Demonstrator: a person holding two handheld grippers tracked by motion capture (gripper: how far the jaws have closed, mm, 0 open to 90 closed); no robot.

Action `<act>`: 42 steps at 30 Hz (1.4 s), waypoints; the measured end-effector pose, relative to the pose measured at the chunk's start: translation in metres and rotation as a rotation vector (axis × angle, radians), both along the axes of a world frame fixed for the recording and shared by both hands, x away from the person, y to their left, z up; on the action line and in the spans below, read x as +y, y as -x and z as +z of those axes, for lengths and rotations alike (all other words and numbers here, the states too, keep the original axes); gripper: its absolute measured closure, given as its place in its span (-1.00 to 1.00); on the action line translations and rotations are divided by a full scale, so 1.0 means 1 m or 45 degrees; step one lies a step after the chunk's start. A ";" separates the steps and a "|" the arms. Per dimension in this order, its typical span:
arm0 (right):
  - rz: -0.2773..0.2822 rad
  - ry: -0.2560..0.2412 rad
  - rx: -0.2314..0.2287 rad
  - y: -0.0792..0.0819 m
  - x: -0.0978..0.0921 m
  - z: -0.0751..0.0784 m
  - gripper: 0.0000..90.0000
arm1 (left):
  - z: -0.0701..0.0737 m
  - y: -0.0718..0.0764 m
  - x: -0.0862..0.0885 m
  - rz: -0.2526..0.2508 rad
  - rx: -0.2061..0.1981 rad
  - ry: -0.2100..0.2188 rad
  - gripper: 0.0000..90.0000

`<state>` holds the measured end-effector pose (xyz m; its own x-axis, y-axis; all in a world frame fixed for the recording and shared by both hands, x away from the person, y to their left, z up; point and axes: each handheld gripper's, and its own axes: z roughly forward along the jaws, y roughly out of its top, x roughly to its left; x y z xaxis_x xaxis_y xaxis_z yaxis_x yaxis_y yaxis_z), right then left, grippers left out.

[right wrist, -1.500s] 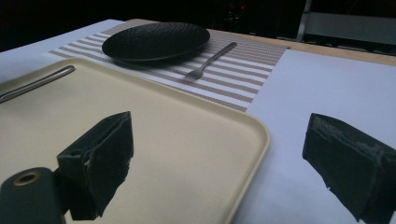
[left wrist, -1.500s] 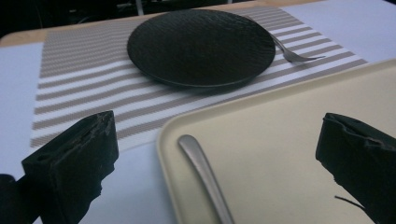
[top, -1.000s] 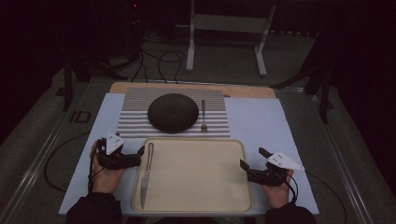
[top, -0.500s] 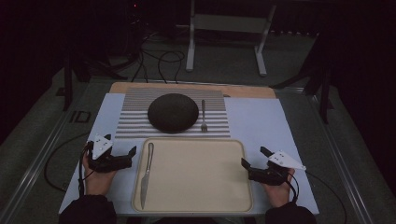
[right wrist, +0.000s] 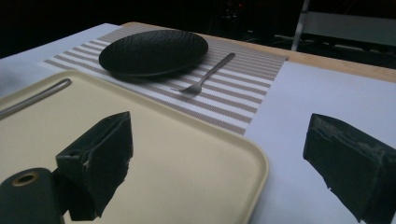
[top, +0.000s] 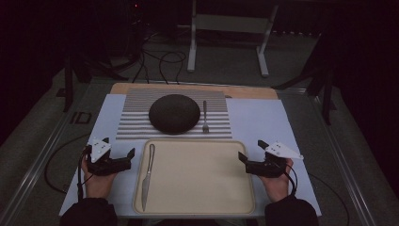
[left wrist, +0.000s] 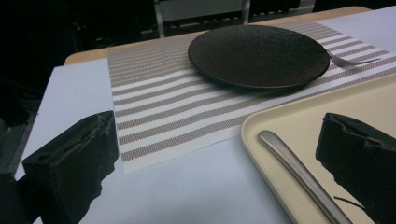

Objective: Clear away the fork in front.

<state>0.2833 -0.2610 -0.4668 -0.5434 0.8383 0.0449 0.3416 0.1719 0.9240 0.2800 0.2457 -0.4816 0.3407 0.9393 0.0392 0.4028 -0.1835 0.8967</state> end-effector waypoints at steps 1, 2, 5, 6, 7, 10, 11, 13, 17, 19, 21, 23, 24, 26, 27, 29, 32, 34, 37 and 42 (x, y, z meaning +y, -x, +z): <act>-0.001 0.004 0.010 -0.002 0.001 0.002 -0.82 | 0.000 0.000 -0.001 0.007 0.002 -0.006 -1.00; -0.001 0.004 0.010 -0.002 0.001 0.002 -0.82 | 0.000 0.000 -0.001 0.007 0.002 -0.006 -1.00; -0.015 0.017 0.047 -0.009 0.009 0.011 -0.82 | -0.001 0.001 -0.005 0.021 -0.009 -0.032 -1.00; -0.015 0.019 0.048 -0.010 0.011 0.013 -0.82 | -0.001 0.001 -0.005 0.020 -0.011 -0.031 -1.00; -0.015 0.023 0.048 -0.011 0.013 0.015 -0.82 | -0.001 0.001 -0.005 0.021 -0.010 -0.032 -1.00; -0.005 0.043 0.052 -0.015 0.020 0.020 -0.82 | -0.002 0.001 -0.005 0.026 -0.010 -0.030 -1.00; -0.005 0.043 0.052 -0.015 0.020 0.020 -0.82 | -0.002 0.001 -0.005 0.026 -0.010 -0.030 -1.00; -0.009 0.063 0.082 -0.020 0.027 0.024 -0.81 | -0.004 0.001 -0.005 0.027 -0.003 -0.037 -1.00; -0.009 0.071 0.090 -0.026 0.035 0.028 -0.81 | -0.005 0.001 -0.008 0.024 -0.004 -0.058 -1.00; -0.007 0.081 0.093 -0.029 0.038 0.031 -0.81 | -0.005 0.001 -0.009 0.025 -0.005 -0.059 -1.00; -0.007 0.081 0.093 -0.033 0.041 0.034 -0.80 | -0.006 0.002 -0.010 0.023 -0.005 -0.063 -1.00; -0.010 0.087 0.091 -0.037 0.044 0.038 -0.81 | -0.006 0.001 -0.010 0.019 -0.005 -0.066 -1.00; -0.006 0.091 0.087 -0.040 0.045 0.040 -0.81 | -0.007 0.001 -0.011 0.015 -0.003 -0.071 -1.00; -0.010 0.089 0.089 -0.042 0.047 0.042 -0.81 | -0.007 0.001 -0.012 0.010 -0.001 -0.070 -1.00; -0.005 0.083 0.091 -0.047 0.051 0.046 -0.81 | -0.008 0.001 -0.012 0.009 -0.002 -0.073 -1.00; 0.001 0.082 0.094 -0.053 0.056 0.050 -0.81 | -0.008 0.001 -0.011 0.010 -0.002 -0.070 -1.00; 0.011 0.098 0.103 -0.062 0.064 0.055 -0.82 | -0.008 0.001 -0.011 0.014 -0.004 -0.066 -1.00; 0.017 0.104 0.102 -0.066 0.067 0.055 -0.83 | -0.008 0.001 -0.011 0.012 -0.004 -0.067 -1.00; 0.016 0.124 0.097 -0.078 0.078 0.059 -0.83 | -0.008 0.001 -0.011 0.016 -0.008 -0.072 -1.00; 0.013 0.136 0.094 -0.089 0.085 0.063 -0.83 | -0.009 0.001 -0.011 0.017 -0.004 -0.068 -1.00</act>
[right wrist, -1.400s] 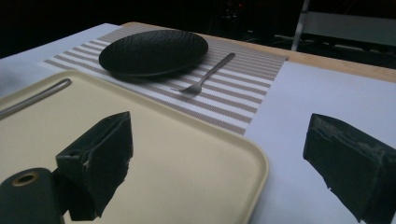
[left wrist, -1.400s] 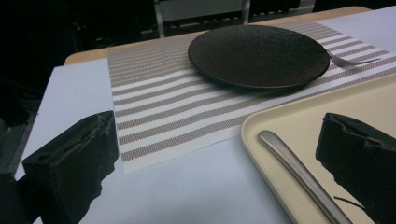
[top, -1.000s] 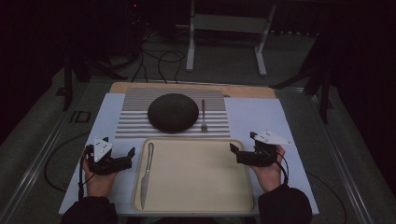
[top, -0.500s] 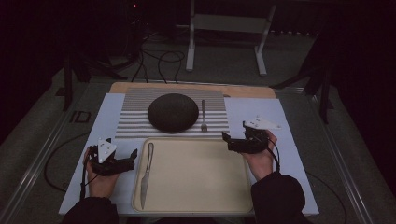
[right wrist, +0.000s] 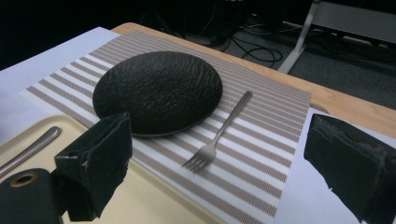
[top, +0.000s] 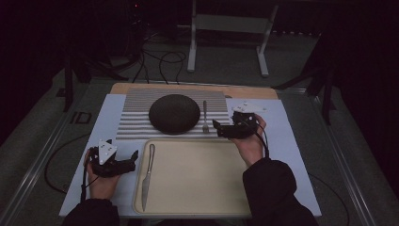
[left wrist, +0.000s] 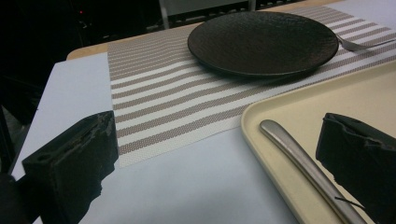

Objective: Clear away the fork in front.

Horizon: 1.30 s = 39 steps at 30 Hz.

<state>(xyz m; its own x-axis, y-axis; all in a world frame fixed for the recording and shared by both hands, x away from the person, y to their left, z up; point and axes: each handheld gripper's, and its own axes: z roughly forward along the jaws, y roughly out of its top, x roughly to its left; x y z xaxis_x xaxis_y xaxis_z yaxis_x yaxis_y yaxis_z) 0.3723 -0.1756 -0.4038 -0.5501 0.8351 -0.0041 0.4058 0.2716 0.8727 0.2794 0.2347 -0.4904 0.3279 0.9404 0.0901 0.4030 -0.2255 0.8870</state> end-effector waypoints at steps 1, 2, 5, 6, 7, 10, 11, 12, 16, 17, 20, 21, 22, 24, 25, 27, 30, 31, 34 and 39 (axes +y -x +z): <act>-0.008 0.001 -0.002 -0.005 0.001 0.001 -0.83 | 0.000 0.000 0.000 0.000 -0.003 0.001 -1.00; -0.008 0.001 -0.002 -0.005 0.001 0.001 -0.83 | 0.000 0.000 0.000 0.000 -0.003 0.001 -1.00; -0.015 0.003 -0.008 -0.012 0.002 0.004 -0.83 | 0.000 0.000 0.000 -0.002 -0.002 0.002 -1.00; -0.016 0.003 -0.012 -0.015 0.002 0.005 -0.83 | 0.000 0.000 0.000 -0.002 -0.002 0.001 -1.00; -0.015 0.003 -0.017 -0.017 0.002 0.006 -0.83 | 0.000 0.000 0.000 -0.004 -0.001 0.002 -1.00; -0.008 -0.021 -0.060 -0.026 0.003 0.005 -0.83 | -0.001 0.000 -0.001 -0.009 0.002 -0.003 -1.00; -0.008 -0.021 -0.060 -0.026 0.003 0.005 -0.83 | -0.001 0.000 -0.001 -0.009 0.002 -0.002 -1.00; -0.006 -0.025 -0.058 -0.032 0.003 0.001 -0.83 | -0.001 0.000 -0.001 -0.009 0.000 -0.002 -1.00; -0.012 -0.019 -0.043 -0.038 0.005 -0.002 -0.83 | -0.001 -0.001 -0.001 -0.010 0.004 -0.002 -1.00; -0.023 -0.007 -0.042 -0.043 0.008 -0.004 -0.83 | -0.002 -0.001 -0.001 -0.010 0.006 -0.005 -1.00; -0.037 -0.002 -0.034 -0.050 0.013 -0.005 -0.83 | -0.002 -0.001 -0.002 -0.012 0.004 -0.007 -1.00; -0.037 -0.002 -0.034 -0.050 0.013 -0.005 -0.83 | -0.002 -0.001 -0.002 -0.012 0.004 -0.007 -1.00; -0.041 0.008 -0.020 -0.057 0.019 -0.009 -0.83 | -0.002 -0.001 -0.001 -0.013 0.003 -0.005 -1.00; -0.040 0.017 -0.020 -0.062 0.022 -0.011 -0.83 | -0.002 -0.001 -0.002 -0.013 0.001 -0.005 -1.00; -0.039 0.020 -0.016 -0.064 0.024 -0.012 -0.83 | -0.002 -0.001 -0.001 -0.014 0.000 -0.005 -1.00; -0.038 0.039 -0.020 -0.070 0.028 -0.014 -0.83 | -0.002 -0.001 -0.001 -0.014 0.000 -0.004 -1.00; -0.048 0.049 -0.009 -0.077 0.033 -0.018 -0.83 | -0.002 -0.001 -0.001 -0.014 -0.002 -0.001 -1.00; -0.051 0.057 -0.010 -0.079 0.035 -0.020 -0.83 | -0.002 -0.001 -0.001 -0.014 -0.002 -0.001 -1.00; -0.056 0.081 -0.001 -0.085 0.039 -0.027 -0.83 | -0.002 -0.001 -0.001 -0.016 -0.007 0.003 -1.00; -0.070 0.136 0.038 -0.093 0.043 -0.039 -0.83 | -0.002 -0.001 -0.001 -0.018 -0.007 0.005 -1.00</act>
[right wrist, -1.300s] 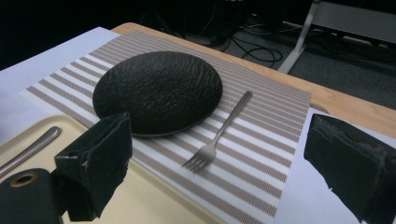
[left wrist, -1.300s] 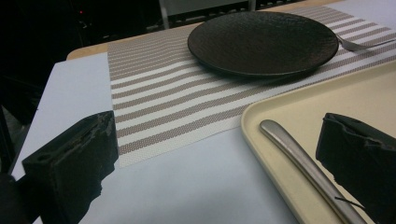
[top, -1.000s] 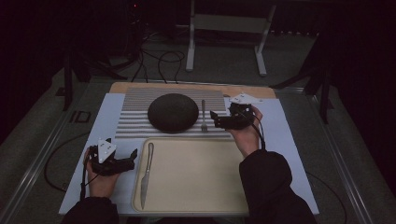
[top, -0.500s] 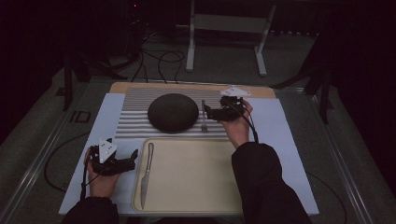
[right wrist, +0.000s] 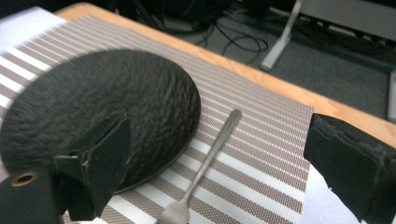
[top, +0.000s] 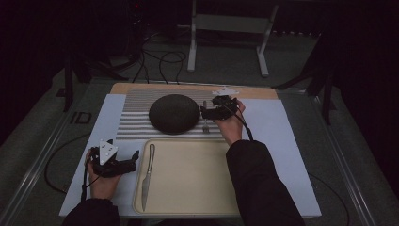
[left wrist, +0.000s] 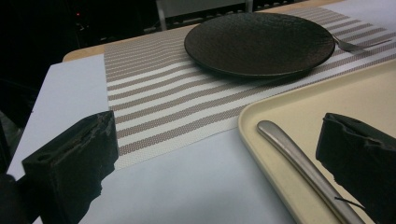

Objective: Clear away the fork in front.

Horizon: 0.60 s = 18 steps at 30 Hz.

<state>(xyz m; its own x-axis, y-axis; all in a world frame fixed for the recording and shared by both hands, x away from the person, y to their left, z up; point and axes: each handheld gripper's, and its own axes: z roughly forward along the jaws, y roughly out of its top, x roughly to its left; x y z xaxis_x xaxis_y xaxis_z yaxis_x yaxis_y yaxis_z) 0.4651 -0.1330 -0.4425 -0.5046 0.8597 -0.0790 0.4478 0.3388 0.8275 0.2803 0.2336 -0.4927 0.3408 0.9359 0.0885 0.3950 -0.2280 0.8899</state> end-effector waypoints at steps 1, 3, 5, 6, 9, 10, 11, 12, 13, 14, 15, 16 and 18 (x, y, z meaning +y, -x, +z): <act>-0.008 0.010 0.017 -0.002 0.001 -0.004 -0.83 | 0.000 0.000 0.000 -0.004 0.000 -0.002 -1.00; -0.028 0.027 0.053 -0.007 0.004 -0.013 -0.83 | 0.000 0.000 0.000 -0.005 -0.001 -0.002 -1.00; -0.034 0.038 0.072 -0.010 0.005 -0.018 -0.82 | 0.000 0.000 0.000 -0.003 -0.003 0.003 -1.00; -0.035 0.049 0.080 -0.011 0.006 -0.020 -0.82 | 0.000 0.000 0.000 -0.004 -0.001 0.005 -1.00; -0.048 0.064 0.093 -0.013 0.006 -0.025 -0.82 | 0.000 0.000 0.000 -0.003 0.000 0.005 -1.00; -0.049 0.067 0.097 -0.013 0.006 -0.026 -0.82 | 0.000 0.000 0.000 -0.004 -0.001 0.005 -1.00; -0.054 0.076 0.100 -0.014 0.006 -0.027 -0.82 | 0.000 0.000 0.000 -0.004 -0.003 0.006 -1.00; -0.060 0.077 0.105 -0.016 0.006 -0.027 -0.81 | 0.000 0.000 0.000 -0.005 -0.003 0.007 -1.00; -0.067 0.075 0.109 -0.017 0.005 -0.028 -0.81 | 0.000 0.001 0.000 -0.004 -0.004 0.005 -1.00; -0.073 0.078 0.115 -0.018 0.004 -0.029 -0.81 | 0.000 0.001 0.000 -0.004 -0.004 0.004 -1.00; -0.080 0.076 0.122 -0.020 0.004 -0.031 -0.81 | 0.001 0.001 0.000 -0.005 -0.005 0.007 -1.00; -0.088 0.070 0.134 -0.022 0.003 -0.032 -0.81 | 0.001 0.001 0.000 -0.005 -0.007 0.008 -1.00; -0.106 0.063 0.158 -0.024 0.001 -0.036 -0.80 | 0.001 0.001 0.001 -0.003 -0.007 0.012 -1.00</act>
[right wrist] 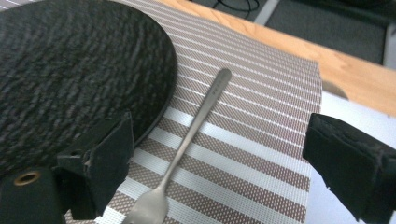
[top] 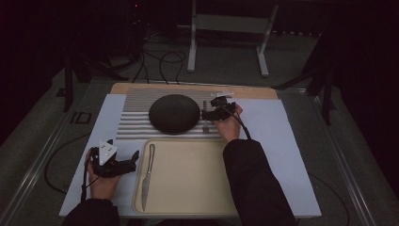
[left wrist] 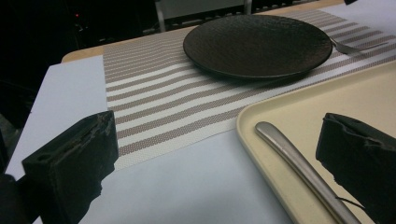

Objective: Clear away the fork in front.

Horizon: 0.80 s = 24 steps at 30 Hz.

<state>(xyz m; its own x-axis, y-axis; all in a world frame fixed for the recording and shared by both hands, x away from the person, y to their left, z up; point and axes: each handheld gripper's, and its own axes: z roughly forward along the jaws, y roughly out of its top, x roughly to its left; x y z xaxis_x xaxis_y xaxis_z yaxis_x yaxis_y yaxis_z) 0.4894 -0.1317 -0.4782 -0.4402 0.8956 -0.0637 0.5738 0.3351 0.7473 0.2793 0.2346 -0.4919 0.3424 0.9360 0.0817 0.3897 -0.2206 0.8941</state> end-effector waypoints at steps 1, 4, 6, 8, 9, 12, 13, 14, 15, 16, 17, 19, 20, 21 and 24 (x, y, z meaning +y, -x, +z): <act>-0.005 0.001 0.011 -0.001 0.000 -0.002 -0.80 | 0.000 0.000 0.000 0.000 0.000 0.001 -1.00; -0.011 0.029 0.029 -0.004 0.001 -0.008 -0.78 | 0.000 0.000 0.001 0.003 -0.001 0.006 -1.00; -0.017 0.048 0.045 -0.005 0.002 -0.011 -0.75 | 0.000 0.000 0.001 0.002 0.000 0.007 -1.00; -0.031 0.056 0.064 -0.007 0.002 -0.015 -0.71 | 0.000 0.000 0.001 0.004 -0.001 0.010 -1.00; -0.036 0.053 0.076 -0.007 0.003 -0.016 -0.69 | 0.000 0.000 0.001 0.004 -0.001 0.011 -1.00; -0.032 0.059 0.099 -0.009 0.006 -0.020 -0.59 | 0.000 0.001 0.001 0.006 -0.001 0.013 -1.00; -0.027 0.056 0.104 -0.010 0.007 -0.021 -0.51 | 0.000 0.000 0.001 0.007 -0.001 0.012 -1.00; -0.026 0.060 0.104 -0.010 0.009 -0.022 -0.43 | 0.000 0.000 0.001 0.009 0.000 0.012 -1.00; -0.037 0.067 0.111 -0.010 0.010 -0.023 -0.36 | 0.000 0.000 0.001 0.010 0.002 0.011 -1.00; -0.045 0.066 0.126 -0.011 0.011 -0.024 -0.29 | 0.000 0.000 0.001 0.011 0.002 0.011 -1.00; -0.054 0.061 0.139 -0.011 0.011 -0.026 -0.21 | 0.000 0.000 0.002 0.010 0.002 0.012 -1.00; -0.062 0.036 0.161 -0.012 0.011 -0.028 -0.07 | 0.000 0.001 0.002 0.011 0.000 0.012 -1.00; -0.056 0.030 0.170 -0.012 0.012 -0.030 0.00 | 0.000 0.001 0.002 0.011 0.000 0.013 -1.00; -0.049 0.028 0.179 -0.012 0.012 -0.031 0.07 | 0.000 0.000 0.002 0.011 0.001 0.012 -1.00; -0.028 0.022 0.202 -0.013 0.014 -0.034 0.25 | 0.000 0.000 0.002 0.014 0.003 0.010 -1.00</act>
